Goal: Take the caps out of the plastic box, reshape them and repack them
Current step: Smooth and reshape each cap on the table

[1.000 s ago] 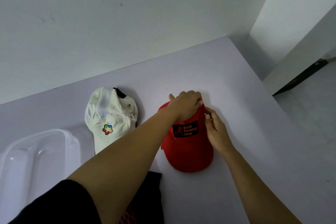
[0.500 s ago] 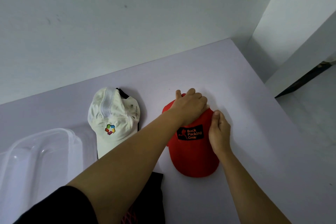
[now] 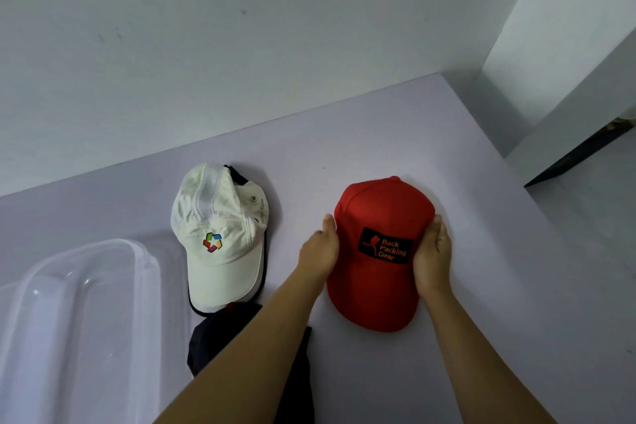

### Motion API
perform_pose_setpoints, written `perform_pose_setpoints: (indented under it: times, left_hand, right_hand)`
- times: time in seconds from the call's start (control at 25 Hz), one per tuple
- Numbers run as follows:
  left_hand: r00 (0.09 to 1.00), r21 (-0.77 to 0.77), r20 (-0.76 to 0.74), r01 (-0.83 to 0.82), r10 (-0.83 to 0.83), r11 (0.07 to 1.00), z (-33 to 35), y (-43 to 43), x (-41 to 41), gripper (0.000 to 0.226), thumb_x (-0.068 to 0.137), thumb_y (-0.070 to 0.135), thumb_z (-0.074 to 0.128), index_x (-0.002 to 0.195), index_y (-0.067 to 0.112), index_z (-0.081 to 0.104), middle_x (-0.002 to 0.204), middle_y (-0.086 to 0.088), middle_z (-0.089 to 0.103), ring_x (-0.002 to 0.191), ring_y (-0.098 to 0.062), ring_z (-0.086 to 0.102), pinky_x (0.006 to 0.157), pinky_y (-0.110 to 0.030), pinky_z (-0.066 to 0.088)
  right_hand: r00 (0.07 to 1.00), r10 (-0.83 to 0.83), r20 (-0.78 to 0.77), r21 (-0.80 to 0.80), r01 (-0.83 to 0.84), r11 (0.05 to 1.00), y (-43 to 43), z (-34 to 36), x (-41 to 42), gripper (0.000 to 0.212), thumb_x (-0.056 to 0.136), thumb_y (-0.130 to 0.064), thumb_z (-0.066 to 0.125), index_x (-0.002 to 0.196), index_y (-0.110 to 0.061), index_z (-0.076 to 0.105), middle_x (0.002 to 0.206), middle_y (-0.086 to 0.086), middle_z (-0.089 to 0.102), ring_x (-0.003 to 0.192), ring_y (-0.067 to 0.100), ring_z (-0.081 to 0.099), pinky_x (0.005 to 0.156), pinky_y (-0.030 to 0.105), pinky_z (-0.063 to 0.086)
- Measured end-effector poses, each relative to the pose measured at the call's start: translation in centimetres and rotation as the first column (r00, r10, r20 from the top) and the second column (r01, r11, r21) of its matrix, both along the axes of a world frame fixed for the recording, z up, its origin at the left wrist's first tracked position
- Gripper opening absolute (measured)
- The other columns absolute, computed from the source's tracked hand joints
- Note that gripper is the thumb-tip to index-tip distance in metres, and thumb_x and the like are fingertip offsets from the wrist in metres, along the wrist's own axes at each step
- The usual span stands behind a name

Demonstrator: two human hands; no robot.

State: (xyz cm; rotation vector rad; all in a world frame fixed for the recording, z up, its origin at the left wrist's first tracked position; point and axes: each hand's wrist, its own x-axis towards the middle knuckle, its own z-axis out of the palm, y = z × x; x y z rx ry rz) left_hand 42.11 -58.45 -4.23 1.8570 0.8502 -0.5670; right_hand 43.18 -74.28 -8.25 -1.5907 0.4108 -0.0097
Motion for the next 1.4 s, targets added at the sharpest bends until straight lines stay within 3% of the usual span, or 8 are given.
perform_pose_setpoints:
  times: [0.2, 0.36, 0.52, 0.64, 0.84, 1.0, 1.2, 1.4]
  left_hand:
    - [0.984, -0.514, -0.030, -0.164, 0.173, 0.842, -3.4, 0.2, -1.6, 0.096, 0.073, 0.083, 0.015, 0.142, 0.021, 0.039, 0.146, -0.011, 0.044, 0.135, -0.025, 0.041, 0.115, -0.048, 0.027]
    - [0.984, -0.632, -0.079, -0.174, 0.160, 0.756, -4.1, 0.3, -2.9, 0.090, 0.073, 0.085, 0.026, 0.142, 0.029, 0.038, 0.146, -0.005, 0.045, 0.133, -0.025, 0.043, 0.111, -0.054, 0.031]
    - [0.996, -0.216, -0.083, -0.027, 0.009, 0.976, -2.8, -0.7, -3.4, 0.067, 0.096, 0.056, 0.022, 0.138, 0.006, 0.039, 0.141, -0.015, 0.046, 0.128, -0.033, 0.045, 0.106, -0.043, 0.037]
    - [0.996, 0.283, -0.012, 0.088, -0.089, 0.955, -1.9, -1.0, -3.6, 0.042, 0.096, 0.030, 0.041, 0.121, -0.002, 0.047, 0.129, -0.023, 0.049, 0.117, -0.038, 0.049, 0.100, -0.038, 0.039]
    - [0.924, -0.025, 0.307, -0.230, 0.226, 0.973, -1.0, 0.6, -1.8, 0.047, 0.089, 0.020, 0.041, 0.137, 0.015, 0.041, 0.137, -0.006, 0.048, 0.120, -0.025, 0.051, 0.102, -0.036, 0.042]
    - [0.971, -0.197, 0.237, 0.029, 0.019, 0.980, -1.0, 2.0, -0.3, 0.038, 0.098, 0.036, 0.036, 0.132, 0.023, 0.043, 0.112, -0.002, 0.057, 0.094, -0.020, 0.059, 0.081, -0.032, 0.050]
    - [0.941, 0.080, 0.296, 0.149, -0.166, 0.986, -0.7, 3.9, 0.0, 0.033, 0.099, 0.038, 0.035, 0.086, 0.011, 0.049, 0.074, 0.002, 0.048, 0.071, -0.015, 0.044, 0.064, -0.027, 0.036]
    - [0.913, 0.273, 0.266, 0.236, -0.309, 0.933, -0.1, 4.6, 0.0, 0.039, 0.100, 0.035, 0.032, 0.117, 0.007, 0.053, 0.114, -0.010, 0.059, 0.101, -0.026, 0.058, 0.087, -0.032, 0.042]
  right_hand:
    - [0.999, 0.055, -0.001, 0.054, -0.055, 0.997, -0.2, 0.2, 1.2, 0.045, 0.102, -0.035, 0.021, 0.120, -0.014, 0.057, 0.109, 0.001, 0.064, 0.099, 0.009, 0.060, 0.088, 0.022, 0.047]
    - [0.992, 0.111, -0.052, -0.081, -0.115, 0.990, 0.0, 0.0, 1.8, 0.044, 0.102, -0.030, 0.024, 0.108, -0.004, 0.059, 0.095, 0.002, 0.063, 0.088, 0.014, 0.059, 0.079, 0.019, 0.048]
    - [0.986, 0.150, -0.074, -0.310, -0.165, 0.936, 0.1, -0.6, 1.9, 0.036, 0.102, -0.025, 0.026, 0.087, -0.008, 0.053, 0.068, -0.002, 0.052, 0.061, 0.009, 0.048, 0.053, 0.016, 0.038]
    - [0.974, 0.220, -0.058, -0.412, -0.224, 0.883, 0.0, -1.1, 2.0, 0.032, 0.101, -0.017, 0.031, 0.072, -0.016, 0.044, 0.059, -0.003, 0.045, 0.053, 0.010, 0.041, 0.053, 0.028, 0.033]
    - [0.971, 0.240, -0.025, -0.248, -0.238, 0.939, -0.6, -0.8, 2.5, 0.033, 0.101, -0.029, 0.029, 0.088, -0.017, 0.057, 0.081, -0.001, 0.058, 0.074, 0.008, 0.053, 0.069, 0.024, 0.044]
    - [0.922, 0.385, -0.036, -0.096, -0.387, 0.917, -0.8, 0.3, 3.0, 0.032, 0.098, -0.038, 0.036, 0.084, -0.021, 0.059, 0.079, -0.007, 0.057, 0.076, 0.007, 0.053, 0.073, 0.024, 0.045]
    - [0.891, 0.452, -0.046, -0.207, -0.451, 0.868, -0.5, 1.3, 3.6, 0.027, 0.096, -0.038, 0.042, 0.083, -0.016, 0.054, 0.074, -0.006, 0.053, 0.067, 0.006, 0.050, 0.064, 0.020, 0.041]
    - [0.863, 0.498, -0.091, -0.337, -0.497, 0.800, -0.2, 1.7, 4.4, 0.030, 0.092, -0.040, 0.049, 0.110, -0.017, 0.055, 0.109, -0.003, 0.057, 0.100, 0.012, 0.055, 0.082, 0.018, 0.042]
